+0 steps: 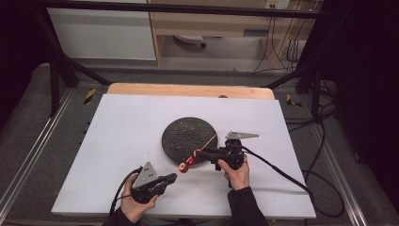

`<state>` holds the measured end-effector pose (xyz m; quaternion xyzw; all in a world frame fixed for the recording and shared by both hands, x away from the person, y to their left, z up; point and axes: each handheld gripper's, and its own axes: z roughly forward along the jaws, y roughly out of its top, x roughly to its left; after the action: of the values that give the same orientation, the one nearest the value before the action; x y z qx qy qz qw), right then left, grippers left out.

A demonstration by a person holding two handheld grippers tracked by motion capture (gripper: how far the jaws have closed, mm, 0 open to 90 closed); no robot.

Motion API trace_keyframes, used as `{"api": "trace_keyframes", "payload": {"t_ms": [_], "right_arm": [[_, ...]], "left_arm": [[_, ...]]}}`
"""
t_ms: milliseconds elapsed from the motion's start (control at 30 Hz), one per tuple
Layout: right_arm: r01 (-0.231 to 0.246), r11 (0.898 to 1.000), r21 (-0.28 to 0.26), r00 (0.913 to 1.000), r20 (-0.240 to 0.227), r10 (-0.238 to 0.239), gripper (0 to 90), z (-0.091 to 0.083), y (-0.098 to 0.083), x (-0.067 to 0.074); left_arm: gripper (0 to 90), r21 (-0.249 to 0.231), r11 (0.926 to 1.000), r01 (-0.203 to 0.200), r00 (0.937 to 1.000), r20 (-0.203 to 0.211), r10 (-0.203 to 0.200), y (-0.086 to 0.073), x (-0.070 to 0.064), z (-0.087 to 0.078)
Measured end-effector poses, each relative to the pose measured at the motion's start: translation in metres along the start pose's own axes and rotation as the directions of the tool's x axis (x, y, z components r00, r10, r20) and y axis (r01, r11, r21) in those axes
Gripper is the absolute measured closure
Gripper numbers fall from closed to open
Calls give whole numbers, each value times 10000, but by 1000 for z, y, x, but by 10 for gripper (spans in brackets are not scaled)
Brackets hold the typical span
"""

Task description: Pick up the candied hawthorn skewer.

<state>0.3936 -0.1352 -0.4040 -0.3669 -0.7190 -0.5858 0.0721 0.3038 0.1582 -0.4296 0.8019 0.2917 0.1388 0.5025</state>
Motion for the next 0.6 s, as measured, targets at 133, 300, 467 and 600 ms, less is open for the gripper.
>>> {"api": "trace_keyframes", "payload": {"t_ms": [133, 300, 467, 600], "right_arm": [[-83, 10000, -26, 9999, -136, 83, 664, -2, 3, 0], [-223, 9997, -127, 9997, -122, 222, 672, -3, 5, -1], [-324, 9992, -241, 9994, -142, 320, 674, -5, 8, -2], [-421, 9985, -339, 9990, -138, 416, 678, -7, 12, -3]], "left_arm": [[881, -65, 10000, -33, 10000, 16, 33, 0, 0, -1], [881, -140, 9999, -59, 10000, 14, 60, -1, 0, -1], [882, -245, 9996, -112, 9999, -16, 111, 0, 1, -2], [882, -282, 9994, -179, 9998, -40, 178, -1, 2, -4]]}}
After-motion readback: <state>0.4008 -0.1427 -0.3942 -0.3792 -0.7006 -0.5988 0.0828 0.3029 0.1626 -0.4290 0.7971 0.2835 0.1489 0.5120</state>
